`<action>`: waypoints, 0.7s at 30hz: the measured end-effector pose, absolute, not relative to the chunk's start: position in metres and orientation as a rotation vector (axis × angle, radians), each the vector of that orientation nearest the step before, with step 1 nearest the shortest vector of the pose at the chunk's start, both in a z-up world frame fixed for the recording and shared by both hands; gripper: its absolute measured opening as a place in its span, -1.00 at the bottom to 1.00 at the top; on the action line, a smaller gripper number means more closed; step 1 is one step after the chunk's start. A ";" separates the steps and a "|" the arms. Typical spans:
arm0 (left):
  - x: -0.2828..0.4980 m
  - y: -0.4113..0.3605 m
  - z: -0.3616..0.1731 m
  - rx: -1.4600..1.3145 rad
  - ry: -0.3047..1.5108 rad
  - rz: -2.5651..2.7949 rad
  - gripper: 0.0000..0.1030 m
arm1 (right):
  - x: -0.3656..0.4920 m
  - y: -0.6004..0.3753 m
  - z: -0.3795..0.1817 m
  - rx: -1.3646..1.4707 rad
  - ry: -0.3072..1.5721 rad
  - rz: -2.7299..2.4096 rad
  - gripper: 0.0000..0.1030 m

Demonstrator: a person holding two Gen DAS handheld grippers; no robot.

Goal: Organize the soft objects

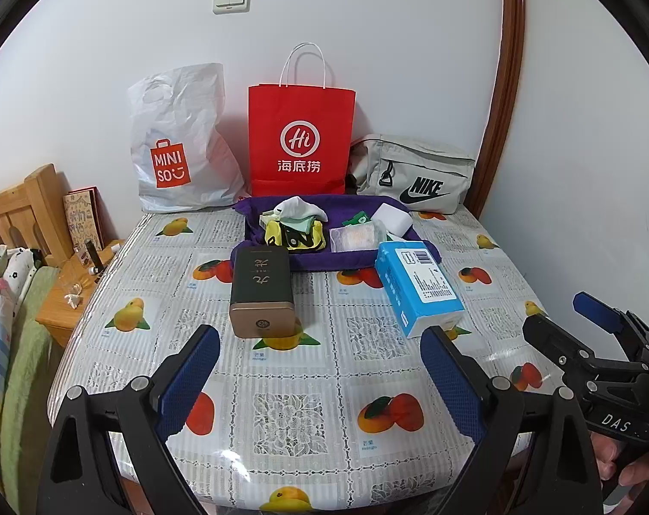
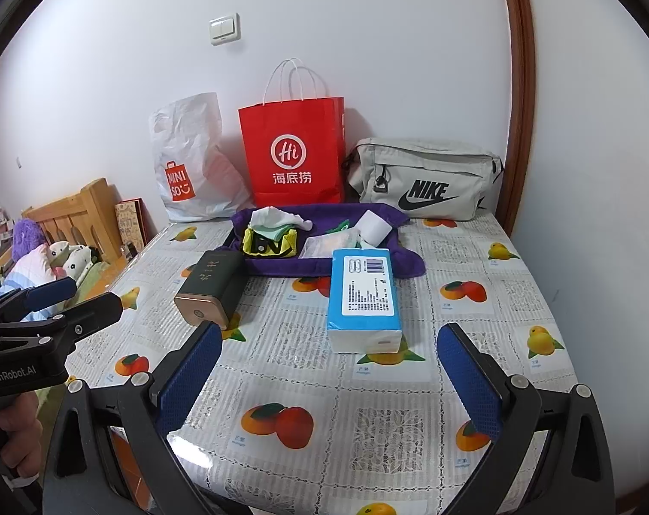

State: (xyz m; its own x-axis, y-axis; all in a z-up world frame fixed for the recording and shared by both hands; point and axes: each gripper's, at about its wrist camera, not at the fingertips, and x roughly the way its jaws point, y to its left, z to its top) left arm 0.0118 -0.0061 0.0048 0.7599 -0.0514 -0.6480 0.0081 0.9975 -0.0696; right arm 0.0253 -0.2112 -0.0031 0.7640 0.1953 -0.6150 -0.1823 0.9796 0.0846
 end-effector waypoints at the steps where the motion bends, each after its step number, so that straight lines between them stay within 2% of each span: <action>1: 0.011 -0.006 0.005 -0.064 0.707 -0.032 0.84 | 0.025 -0.211 -0.003 0.020 0.671 0.206 0.93; 21: 0.011 -0.006 0.005 -0.065 0.705 -0.030 0.84 | 0.024 -0.210 -0.001 0.020 0.668 0.209 0.93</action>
